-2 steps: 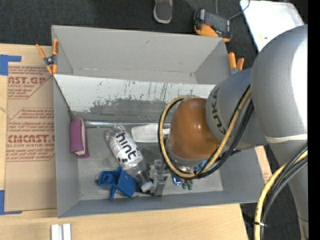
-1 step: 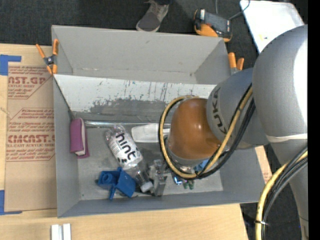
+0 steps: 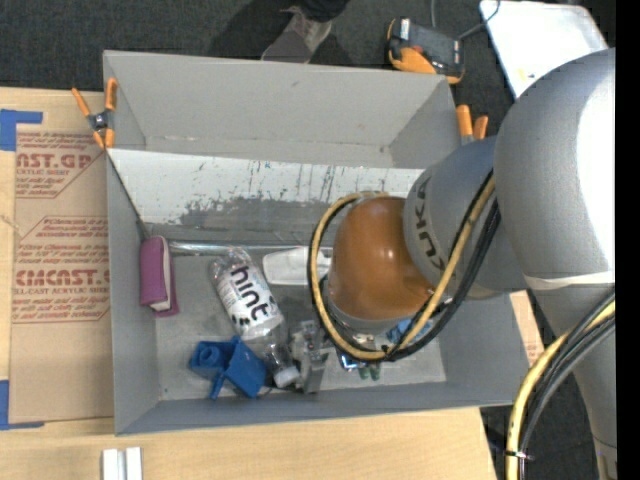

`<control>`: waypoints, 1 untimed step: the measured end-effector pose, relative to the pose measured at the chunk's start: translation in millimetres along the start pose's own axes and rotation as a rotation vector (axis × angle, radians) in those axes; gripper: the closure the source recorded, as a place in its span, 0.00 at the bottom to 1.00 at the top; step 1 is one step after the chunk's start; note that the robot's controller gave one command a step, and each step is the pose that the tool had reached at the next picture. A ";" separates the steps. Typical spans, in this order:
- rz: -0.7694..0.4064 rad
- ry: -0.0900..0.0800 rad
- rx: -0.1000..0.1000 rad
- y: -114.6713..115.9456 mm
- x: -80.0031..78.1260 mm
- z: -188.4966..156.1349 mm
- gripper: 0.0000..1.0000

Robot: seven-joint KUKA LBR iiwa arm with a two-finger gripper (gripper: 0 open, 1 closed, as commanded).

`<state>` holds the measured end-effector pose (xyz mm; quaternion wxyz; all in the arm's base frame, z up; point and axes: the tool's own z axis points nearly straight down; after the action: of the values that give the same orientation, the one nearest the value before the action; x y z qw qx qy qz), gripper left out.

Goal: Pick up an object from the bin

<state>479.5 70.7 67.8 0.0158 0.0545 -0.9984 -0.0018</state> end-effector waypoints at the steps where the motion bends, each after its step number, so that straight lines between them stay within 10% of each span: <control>1: 0.058 0.003 0.000 4.6 -6.1 0.5 1.00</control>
Offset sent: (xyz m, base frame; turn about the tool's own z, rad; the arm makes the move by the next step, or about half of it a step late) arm 0.0000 0.0000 0.0000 0.0000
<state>485.0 75.9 67.1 0.0175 0.0257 -0.9995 -0.0011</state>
